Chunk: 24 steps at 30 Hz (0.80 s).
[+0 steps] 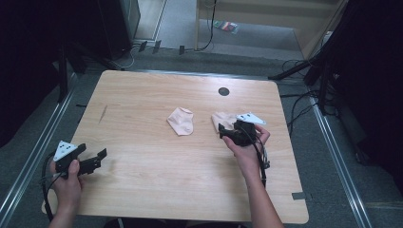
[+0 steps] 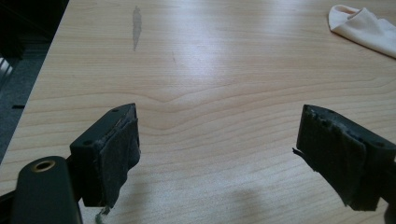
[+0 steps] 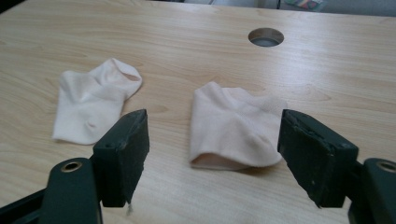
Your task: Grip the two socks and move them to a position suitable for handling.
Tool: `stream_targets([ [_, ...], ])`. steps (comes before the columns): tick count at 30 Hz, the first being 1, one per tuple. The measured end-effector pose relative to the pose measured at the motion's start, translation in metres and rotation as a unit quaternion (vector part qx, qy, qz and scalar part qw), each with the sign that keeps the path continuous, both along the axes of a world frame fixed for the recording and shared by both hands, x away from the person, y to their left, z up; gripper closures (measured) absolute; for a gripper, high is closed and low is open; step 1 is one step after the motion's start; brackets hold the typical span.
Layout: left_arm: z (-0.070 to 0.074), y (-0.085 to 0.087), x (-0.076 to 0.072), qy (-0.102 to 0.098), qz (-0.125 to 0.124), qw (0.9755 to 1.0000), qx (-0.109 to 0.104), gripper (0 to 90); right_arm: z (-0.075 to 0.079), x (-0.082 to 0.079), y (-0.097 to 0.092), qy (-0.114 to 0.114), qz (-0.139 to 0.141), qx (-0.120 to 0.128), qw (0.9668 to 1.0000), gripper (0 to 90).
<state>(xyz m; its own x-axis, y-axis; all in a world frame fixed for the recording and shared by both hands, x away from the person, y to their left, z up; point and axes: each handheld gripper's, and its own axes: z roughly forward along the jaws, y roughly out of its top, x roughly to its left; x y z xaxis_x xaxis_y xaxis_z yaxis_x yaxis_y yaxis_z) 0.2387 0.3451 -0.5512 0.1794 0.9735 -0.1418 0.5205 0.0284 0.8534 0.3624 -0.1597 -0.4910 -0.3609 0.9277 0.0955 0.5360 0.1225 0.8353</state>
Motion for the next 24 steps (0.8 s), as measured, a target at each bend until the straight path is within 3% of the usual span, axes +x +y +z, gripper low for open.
stream_targets([
  [12, 0.000, 0.000, 0.000, -0.001, 0.001, 1.0000, -0.001, 13.8, -0.027, 0.046, 0.009, 0.049, -0.034, -0.028, 0.9979, 24.4],
  [19, 0.000, 0.000, 0.000, 0.000, 0.000, 1.0000, 0.000, 13.8, -0.035, 0.056, 0.015, 0.061, -0.030, -0.039, 0.9970, 23.9],
  [24, 0.000, 0.000, 0.000, 0.000, 0.000, 1.0000, -0.002, 13.8, -0.044, 0.065, 0.014, 0.068, -0.044, -0.045, 0.9957, 24.7],
])
